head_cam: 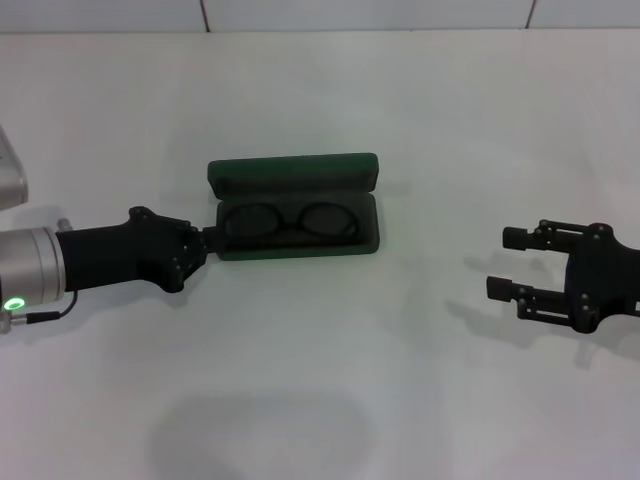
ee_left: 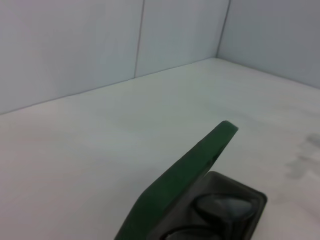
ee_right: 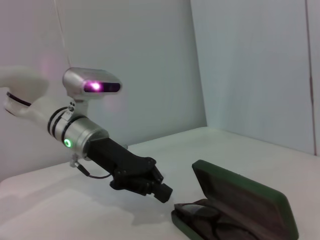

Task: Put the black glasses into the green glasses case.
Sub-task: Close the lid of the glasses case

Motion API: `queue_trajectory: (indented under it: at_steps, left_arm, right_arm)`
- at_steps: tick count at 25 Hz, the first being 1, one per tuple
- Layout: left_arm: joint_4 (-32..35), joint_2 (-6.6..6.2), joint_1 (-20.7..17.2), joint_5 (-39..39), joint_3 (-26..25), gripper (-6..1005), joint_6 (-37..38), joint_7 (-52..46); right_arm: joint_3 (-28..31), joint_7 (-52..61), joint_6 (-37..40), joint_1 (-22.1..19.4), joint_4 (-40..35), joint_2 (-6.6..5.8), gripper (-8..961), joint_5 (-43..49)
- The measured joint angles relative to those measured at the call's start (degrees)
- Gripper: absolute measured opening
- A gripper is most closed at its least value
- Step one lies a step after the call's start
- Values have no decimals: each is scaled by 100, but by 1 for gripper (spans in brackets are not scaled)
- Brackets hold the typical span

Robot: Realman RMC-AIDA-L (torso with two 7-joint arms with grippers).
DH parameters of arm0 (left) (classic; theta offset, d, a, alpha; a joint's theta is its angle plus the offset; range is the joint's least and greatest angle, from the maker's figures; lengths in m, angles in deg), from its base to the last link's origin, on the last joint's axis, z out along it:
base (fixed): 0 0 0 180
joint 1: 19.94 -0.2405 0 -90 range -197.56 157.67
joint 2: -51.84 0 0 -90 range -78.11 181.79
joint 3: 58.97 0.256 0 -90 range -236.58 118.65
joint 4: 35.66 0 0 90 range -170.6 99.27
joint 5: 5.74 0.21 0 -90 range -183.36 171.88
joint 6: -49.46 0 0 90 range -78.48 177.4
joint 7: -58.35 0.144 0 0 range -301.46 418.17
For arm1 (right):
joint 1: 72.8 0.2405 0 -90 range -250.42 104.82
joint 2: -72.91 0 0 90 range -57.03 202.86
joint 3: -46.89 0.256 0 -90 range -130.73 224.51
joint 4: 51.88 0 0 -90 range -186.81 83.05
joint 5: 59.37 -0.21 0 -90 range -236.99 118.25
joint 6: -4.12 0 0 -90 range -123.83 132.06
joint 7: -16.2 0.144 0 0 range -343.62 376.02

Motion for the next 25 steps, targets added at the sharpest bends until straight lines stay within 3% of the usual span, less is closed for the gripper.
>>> queue_trajectory:
  at_steps: [16, 25]
  left_arm:
    - [-22, 171, 14, 147, -1, 69, -430, 26]
    - [-22, 185, 45, 119, -1, 71, -441, 29]
  right_arm:
    - [-20, 15, 145, 0, 9, 13, 643, 15]
    - [-52, 23, 169, -29, 9, 20, 642, 14]
